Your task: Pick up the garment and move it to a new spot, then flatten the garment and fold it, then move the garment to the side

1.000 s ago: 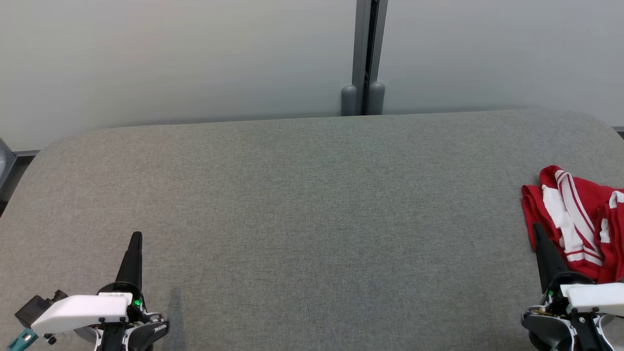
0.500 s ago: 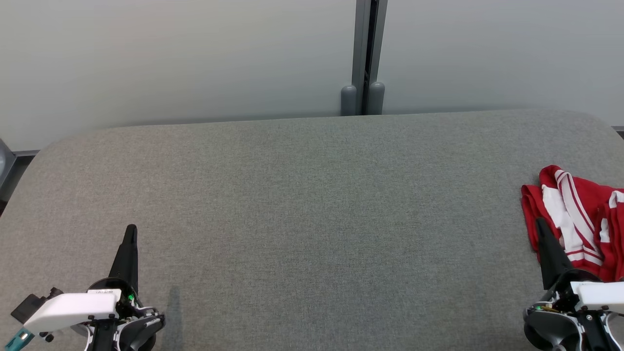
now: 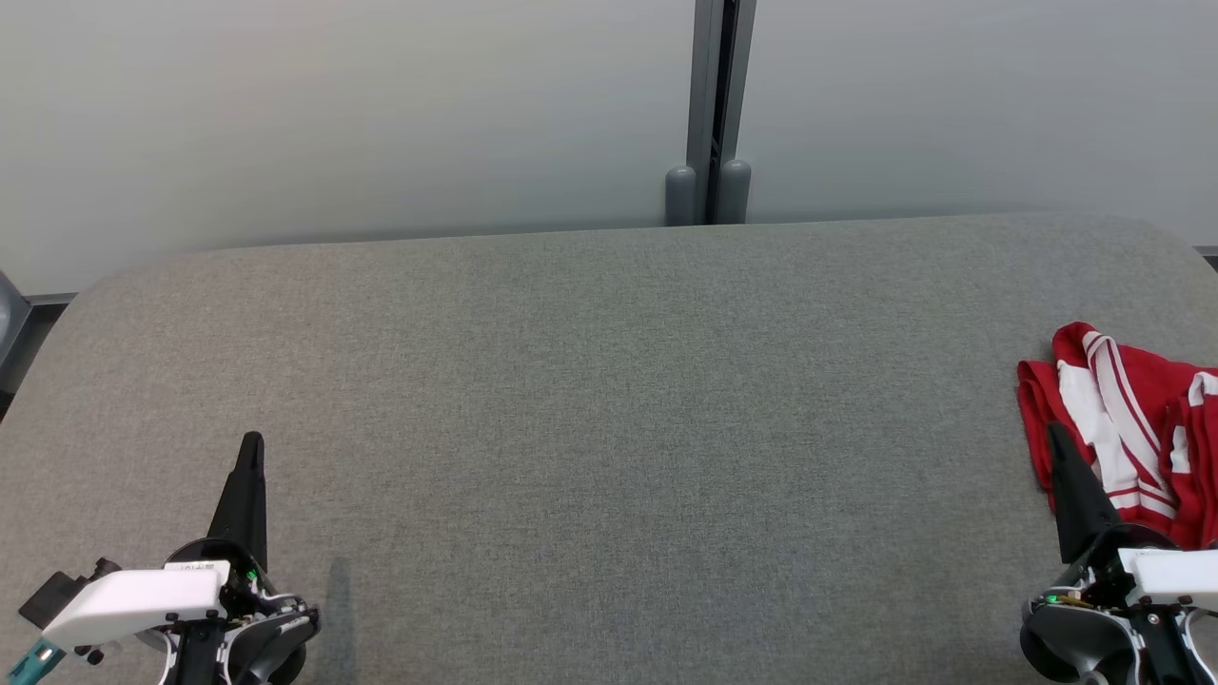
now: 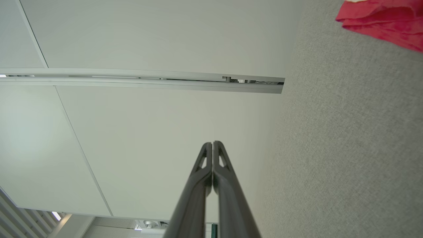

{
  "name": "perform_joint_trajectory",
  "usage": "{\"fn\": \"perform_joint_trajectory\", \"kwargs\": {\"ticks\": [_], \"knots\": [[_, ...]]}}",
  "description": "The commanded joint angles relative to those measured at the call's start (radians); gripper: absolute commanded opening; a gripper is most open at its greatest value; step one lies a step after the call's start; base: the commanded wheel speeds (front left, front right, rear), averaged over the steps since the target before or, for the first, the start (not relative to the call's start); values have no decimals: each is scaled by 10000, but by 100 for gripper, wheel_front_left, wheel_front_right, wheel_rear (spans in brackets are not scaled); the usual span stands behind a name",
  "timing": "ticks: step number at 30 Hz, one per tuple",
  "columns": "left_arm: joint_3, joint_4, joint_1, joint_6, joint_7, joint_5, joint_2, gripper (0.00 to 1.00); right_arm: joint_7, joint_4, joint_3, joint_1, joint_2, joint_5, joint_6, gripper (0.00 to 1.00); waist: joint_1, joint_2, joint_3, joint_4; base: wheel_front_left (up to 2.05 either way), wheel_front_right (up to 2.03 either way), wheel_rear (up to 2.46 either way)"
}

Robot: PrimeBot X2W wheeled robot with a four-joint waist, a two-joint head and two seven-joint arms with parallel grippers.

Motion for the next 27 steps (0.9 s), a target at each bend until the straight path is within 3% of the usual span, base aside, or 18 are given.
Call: {"fn": "perform_joint_trajectory", "kwargs": {"ticks": [1, 27], "knots": [[42, -28, -143, -45, 31, -15, 55, 0, 39, -40, -16, 78, -88, 25, 0, 0, 0, 0, 0, 1, 0, 0, 0], [40, -30, -143, -45, 31, -15, 56, 0, 38, -39, -15, 78, -88, 25, 0, 0, 0, 0, 0, 1, 0, 0, 0]]}}
